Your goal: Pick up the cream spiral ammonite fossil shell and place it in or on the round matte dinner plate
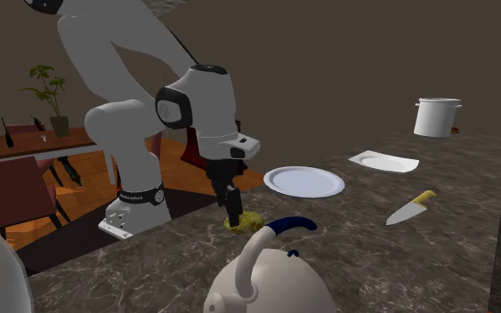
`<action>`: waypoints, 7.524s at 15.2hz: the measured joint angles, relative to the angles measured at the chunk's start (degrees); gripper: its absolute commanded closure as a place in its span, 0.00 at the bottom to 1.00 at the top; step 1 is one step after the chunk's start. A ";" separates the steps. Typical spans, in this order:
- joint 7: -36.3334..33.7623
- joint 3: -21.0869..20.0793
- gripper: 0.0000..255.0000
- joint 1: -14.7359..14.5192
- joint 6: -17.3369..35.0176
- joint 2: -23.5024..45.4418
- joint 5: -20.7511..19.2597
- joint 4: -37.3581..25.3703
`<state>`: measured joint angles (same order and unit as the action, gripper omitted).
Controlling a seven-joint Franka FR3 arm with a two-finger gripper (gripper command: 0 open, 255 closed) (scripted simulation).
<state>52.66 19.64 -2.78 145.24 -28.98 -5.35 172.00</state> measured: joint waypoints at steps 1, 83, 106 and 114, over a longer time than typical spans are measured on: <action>0.60 0.35 0.00 -0.29 1.01 0.75 0.09 0.29; 24.76 -4.15 1.00 -23.83 -1.42 14.46 6.16 -9.56; 15.84 -10.65 1.00 -28.07 -16.28 13.83 8.83 -24.42; 9.89 -14.84 1.00 -32.42 -16.87 27.35 12.23 -38.79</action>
<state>62.55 4.80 -35.20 128.36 -1.63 6.88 133.20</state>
